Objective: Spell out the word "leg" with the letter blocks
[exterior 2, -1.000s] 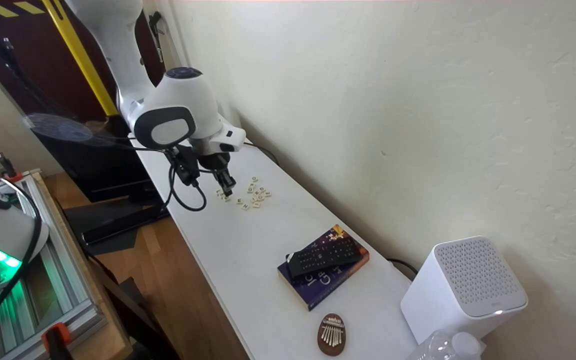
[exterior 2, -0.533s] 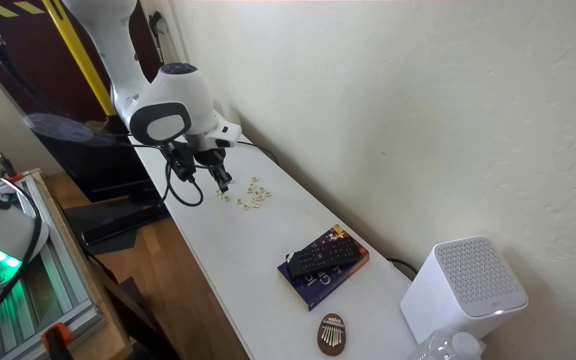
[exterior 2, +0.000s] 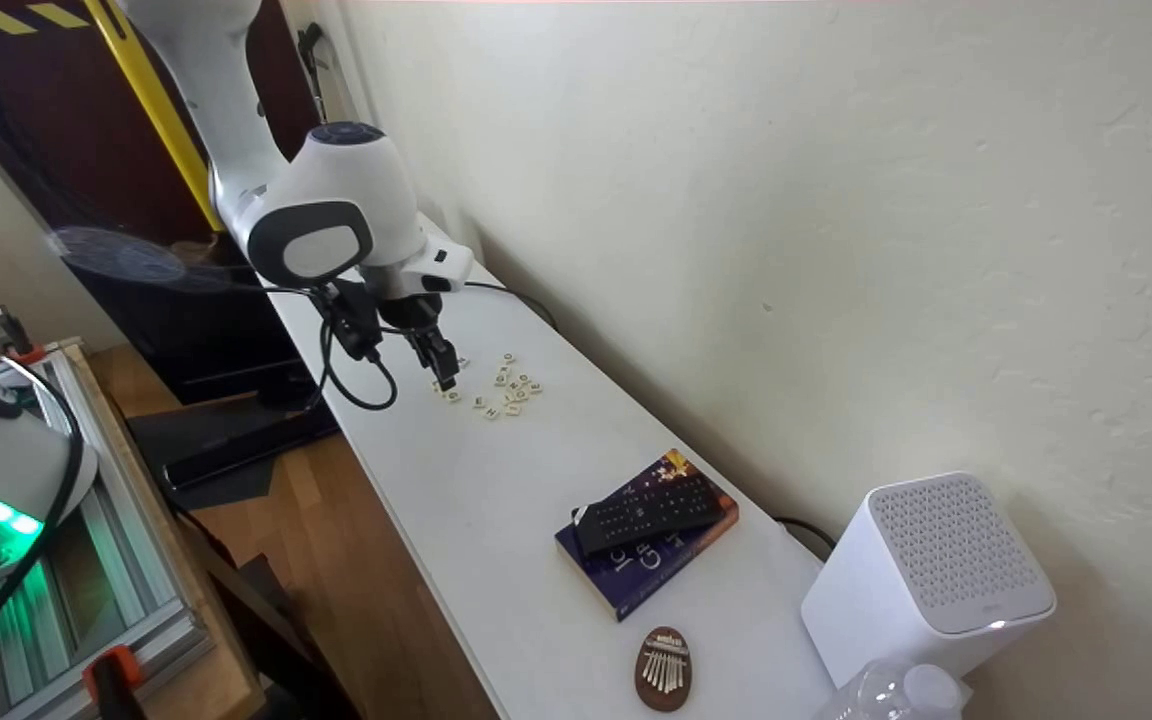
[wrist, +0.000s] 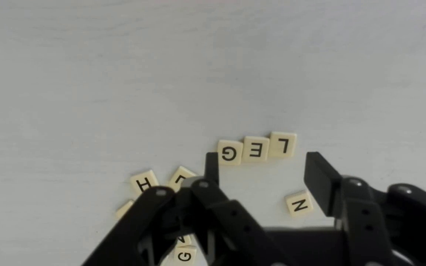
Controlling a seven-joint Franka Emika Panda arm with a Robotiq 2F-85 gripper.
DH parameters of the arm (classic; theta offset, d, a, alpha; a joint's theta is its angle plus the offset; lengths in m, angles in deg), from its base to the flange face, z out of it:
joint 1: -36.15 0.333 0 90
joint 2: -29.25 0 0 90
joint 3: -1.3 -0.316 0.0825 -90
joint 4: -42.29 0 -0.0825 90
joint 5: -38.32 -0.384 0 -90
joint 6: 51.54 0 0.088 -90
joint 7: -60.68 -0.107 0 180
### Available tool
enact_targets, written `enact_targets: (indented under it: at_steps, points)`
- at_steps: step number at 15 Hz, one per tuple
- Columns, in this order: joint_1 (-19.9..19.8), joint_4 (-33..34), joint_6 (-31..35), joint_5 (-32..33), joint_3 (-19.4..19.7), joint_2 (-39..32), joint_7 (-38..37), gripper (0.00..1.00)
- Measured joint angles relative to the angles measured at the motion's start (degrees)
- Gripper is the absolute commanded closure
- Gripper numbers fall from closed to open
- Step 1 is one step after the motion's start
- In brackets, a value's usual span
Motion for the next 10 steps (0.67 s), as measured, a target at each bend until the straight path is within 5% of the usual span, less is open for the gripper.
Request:
enact_targets:
  at_steps: [10]
  points:
    - [0.03, -3.4, 0.0, 0.0, -0.01, 3.84, -0.02, 0.0]
